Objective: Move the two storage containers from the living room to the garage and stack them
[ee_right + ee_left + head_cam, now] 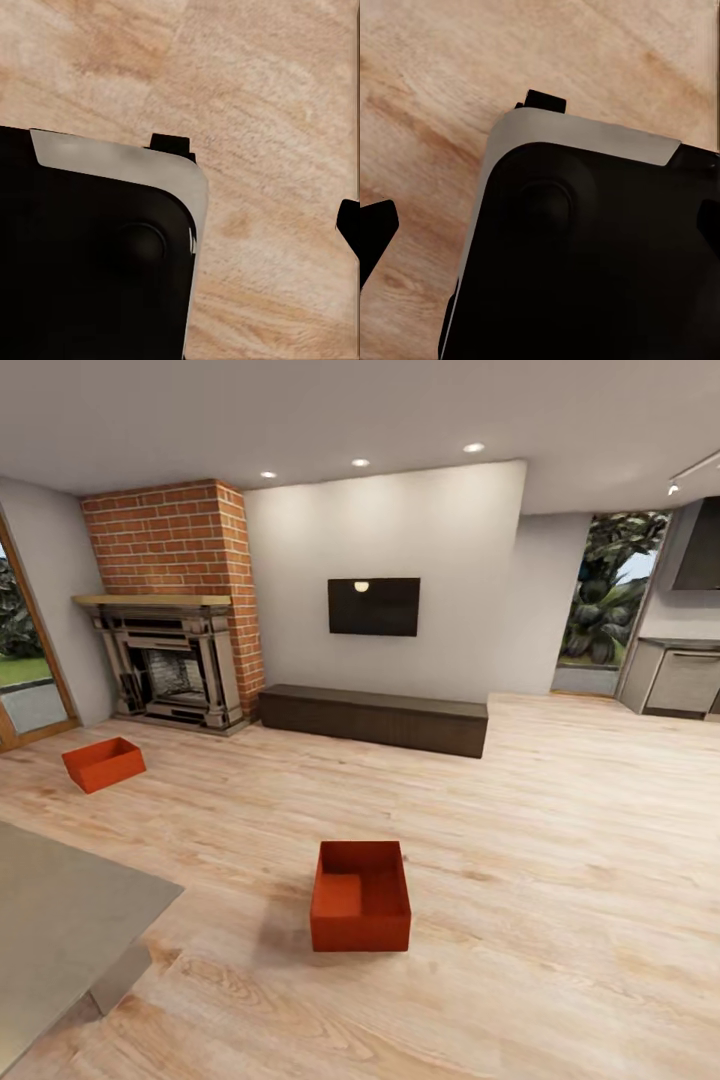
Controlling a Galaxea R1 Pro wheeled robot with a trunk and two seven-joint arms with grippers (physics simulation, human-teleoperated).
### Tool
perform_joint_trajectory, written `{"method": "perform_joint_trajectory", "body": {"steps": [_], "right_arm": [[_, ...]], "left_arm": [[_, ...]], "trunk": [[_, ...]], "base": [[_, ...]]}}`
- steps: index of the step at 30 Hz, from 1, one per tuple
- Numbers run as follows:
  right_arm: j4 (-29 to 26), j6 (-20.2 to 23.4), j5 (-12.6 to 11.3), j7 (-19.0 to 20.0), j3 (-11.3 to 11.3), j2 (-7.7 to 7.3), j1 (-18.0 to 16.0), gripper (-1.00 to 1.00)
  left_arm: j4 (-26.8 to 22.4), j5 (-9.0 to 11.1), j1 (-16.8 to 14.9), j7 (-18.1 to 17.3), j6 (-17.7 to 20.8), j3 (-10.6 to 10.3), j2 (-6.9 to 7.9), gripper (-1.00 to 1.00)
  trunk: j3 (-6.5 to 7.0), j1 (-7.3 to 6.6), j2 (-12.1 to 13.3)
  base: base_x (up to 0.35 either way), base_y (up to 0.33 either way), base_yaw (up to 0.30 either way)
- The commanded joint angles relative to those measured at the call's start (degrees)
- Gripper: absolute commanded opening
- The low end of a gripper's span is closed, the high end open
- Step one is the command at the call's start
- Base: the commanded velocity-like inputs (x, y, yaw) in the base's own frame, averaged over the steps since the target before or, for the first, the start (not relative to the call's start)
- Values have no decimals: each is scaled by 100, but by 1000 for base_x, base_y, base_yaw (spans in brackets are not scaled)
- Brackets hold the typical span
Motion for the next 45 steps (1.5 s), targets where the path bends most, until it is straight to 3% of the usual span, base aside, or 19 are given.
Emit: {"method": "perform_joint_trajectory", "body": {"steps": [1,45], "right_arm": [[17,-34,-33,21,34,-1,-7,100],[17,-34,-33,11,38,-1,-8,100]], "left_arm": [[-15,36,1,17,36,-1,0,100],[-15,36,1,17,-16,-1,0,100]], "trunk": [[-6,3,-3],[-6,3,-3]], "base": [[324,0,0],[324,0,0]]}}
